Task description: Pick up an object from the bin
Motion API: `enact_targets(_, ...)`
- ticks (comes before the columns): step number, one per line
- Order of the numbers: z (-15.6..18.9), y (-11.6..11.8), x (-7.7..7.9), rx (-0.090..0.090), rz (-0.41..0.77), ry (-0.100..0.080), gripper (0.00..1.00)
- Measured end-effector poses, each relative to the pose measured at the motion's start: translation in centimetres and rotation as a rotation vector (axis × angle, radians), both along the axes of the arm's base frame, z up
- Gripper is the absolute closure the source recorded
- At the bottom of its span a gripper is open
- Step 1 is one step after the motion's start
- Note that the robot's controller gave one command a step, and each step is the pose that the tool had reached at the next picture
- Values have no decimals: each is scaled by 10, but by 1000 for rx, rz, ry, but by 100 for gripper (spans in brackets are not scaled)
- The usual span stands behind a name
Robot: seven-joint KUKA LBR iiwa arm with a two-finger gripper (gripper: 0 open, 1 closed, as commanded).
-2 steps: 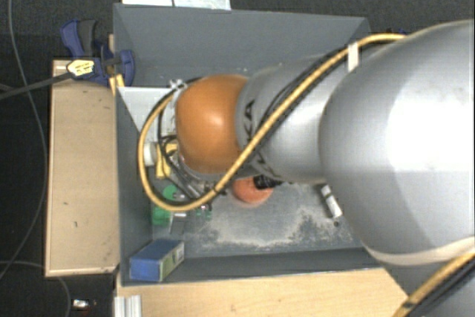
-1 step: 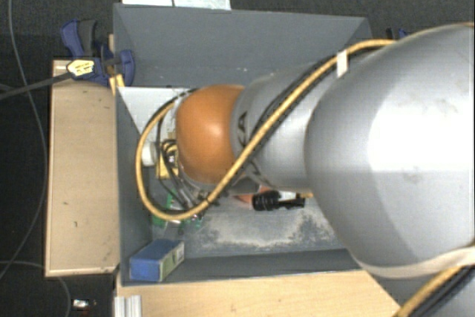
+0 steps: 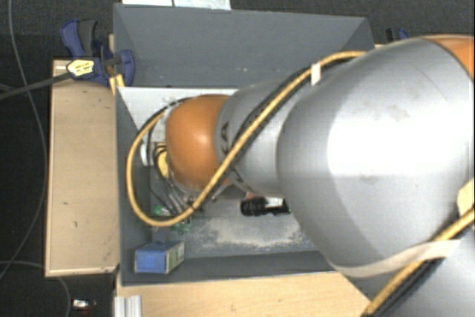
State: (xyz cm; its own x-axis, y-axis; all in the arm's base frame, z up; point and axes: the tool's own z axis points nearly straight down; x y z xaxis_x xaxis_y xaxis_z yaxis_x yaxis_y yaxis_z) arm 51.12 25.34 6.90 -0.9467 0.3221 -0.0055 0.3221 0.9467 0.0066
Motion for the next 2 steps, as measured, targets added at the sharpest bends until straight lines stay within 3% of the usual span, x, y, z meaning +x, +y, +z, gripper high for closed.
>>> enact_targets(1, 2, -14, -11, 1, -203, 5, 100)
enact_targets(2, 2, -14, -11, 1, -204, 5, 100)
